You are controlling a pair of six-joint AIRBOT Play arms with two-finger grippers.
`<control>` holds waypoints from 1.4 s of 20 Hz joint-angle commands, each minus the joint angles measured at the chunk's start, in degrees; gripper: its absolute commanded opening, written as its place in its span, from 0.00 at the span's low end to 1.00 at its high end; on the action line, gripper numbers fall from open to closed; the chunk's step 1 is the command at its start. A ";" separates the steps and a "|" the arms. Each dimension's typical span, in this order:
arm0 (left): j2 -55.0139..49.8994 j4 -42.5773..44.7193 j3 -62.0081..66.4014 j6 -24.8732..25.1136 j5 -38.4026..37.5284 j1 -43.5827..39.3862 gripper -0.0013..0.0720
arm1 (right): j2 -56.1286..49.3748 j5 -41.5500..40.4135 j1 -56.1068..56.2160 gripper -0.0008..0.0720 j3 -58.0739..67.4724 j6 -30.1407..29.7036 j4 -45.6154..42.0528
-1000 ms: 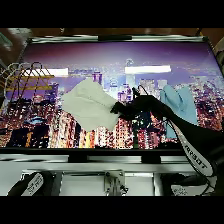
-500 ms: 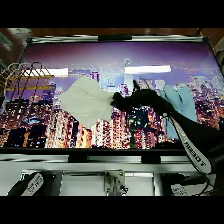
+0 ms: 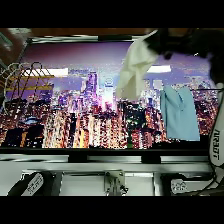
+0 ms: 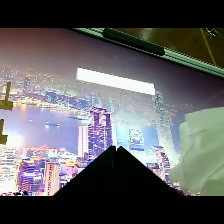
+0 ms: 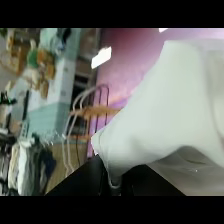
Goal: Fold the shirts.
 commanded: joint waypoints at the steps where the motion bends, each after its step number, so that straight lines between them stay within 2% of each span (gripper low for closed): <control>1: 0.09 -0.37 -0.02 -0.02 -0.46 -1.14 0.06 | 0.04 -1.29 -10.51 0.10 9.03 5.16 -0.44; 5: 0.17 -0.37 -0.02 0.00 -1.27 -3.06 0.06 | -0.02 -0.11 -17.07 0.10 9.25 5.07 -1.84; 10: 0.31 -0.35 -0.02 0.00 -1.25 -4.04 0.06 | -0.98 2.21 -18.36 0.10 9.25 2.21 -7.15; 14: 0.31 -0.37 -0.02 -0.02 -1.25 -4.55 0.06 | -3.96 5.31 -17.38 0.10 9.25 -1.22 -5.79; 19: 0.28 -0.37 -0.02 -0.09 -1.22 -4.66 0.06 | -5.90 17.16 -16.83 0.10 9.25 -6.10 1.97; 21: 0.28 -0.37 -0.02 -1.07 -1.16 -4.66 0.06 | -5.92 18.12 -16.87 0.10 9.25 -6.27 2.51; 23: 0.31 -0.35 -0.02 -1.07 -1.09 -4.66 0.06 | -5.92 12.98 -17.11 0.10 9.25 -6.99 1.68; 25: 0.31 -0.37 -0.02 -1.05 -1.01 -4.66 0.06 | -5.90 0.72 -17.92 0.10 9.25 -7.78 -4.94; 27: 0.35 -0.37 0.00 -1.05 -1.05 -4.66 0.06 | -5.90 -14.78 -18.78 0.10 9.25 -6.88 -19.56; 28: 0.35 -0.35 0.00 -1.05 -1.07 -4.66 0.06 | -5.90 -22.91 -18.78 0.10 9.18 -4.02 -28.13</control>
